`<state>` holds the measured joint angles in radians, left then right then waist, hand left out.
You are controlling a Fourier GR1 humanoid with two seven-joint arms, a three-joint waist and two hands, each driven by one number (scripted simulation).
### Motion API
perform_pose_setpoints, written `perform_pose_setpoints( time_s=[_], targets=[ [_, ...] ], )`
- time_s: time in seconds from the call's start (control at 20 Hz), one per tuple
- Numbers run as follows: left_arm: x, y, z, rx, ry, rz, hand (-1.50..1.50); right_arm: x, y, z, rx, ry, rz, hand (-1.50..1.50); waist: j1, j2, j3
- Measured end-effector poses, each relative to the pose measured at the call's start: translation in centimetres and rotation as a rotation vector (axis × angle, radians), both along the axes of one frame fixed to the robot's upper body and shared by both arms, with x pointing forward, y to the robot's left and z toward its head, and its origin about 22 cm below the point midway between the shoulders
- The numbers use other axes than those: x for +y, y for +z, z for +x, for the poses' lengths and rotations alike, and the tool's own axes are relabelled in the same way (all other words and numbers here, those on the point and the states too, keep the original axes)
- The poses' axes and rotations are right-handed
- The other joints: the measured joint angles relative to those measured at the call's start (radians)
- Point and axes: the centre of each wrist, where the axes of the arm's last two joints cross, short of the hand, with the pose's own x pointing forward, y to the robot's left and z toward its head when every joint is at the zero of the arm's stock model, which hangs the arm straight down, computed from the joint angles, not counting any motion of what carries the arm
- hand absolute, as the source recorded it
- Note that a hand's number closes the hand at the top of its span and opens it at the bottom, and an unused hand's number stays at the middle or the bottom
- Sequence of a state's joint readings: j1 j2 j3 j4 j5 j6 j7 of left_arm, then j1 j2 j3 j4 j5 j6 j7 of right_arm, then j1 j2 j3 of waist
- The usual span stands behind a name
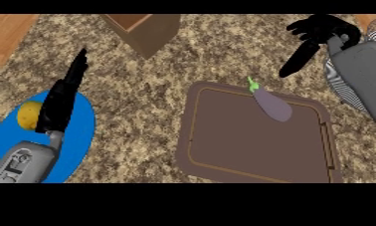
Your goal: Pick the eggplant from the tray and place it in the tiered basket
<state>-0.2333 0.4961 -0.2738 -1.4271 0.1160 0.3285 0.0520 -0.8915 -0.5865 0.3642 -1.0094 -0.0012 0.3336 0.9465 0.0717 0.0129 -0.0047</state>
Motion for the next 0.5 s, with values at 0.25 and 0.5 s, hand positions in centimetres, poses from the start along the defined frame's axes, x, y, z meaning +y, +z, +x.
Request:
perform_pose_setpoints(
  time_s=[0.25,0.5],
  targets=[
    [-0.1,-0.1,0.4,0.000,-0.011,0.009,0.00,3.2,0.6,1.9,0.168,0.148,-0.042,-1.50,0.013,0.007,0.000],
    [-0.3,0.1,0.9,-0.003,-0.008,0.011,0.00,6.2,0.1,3.6,0.289,0.211,-0.089,-1.50,0.011,0.008,0.001]
  ],
)
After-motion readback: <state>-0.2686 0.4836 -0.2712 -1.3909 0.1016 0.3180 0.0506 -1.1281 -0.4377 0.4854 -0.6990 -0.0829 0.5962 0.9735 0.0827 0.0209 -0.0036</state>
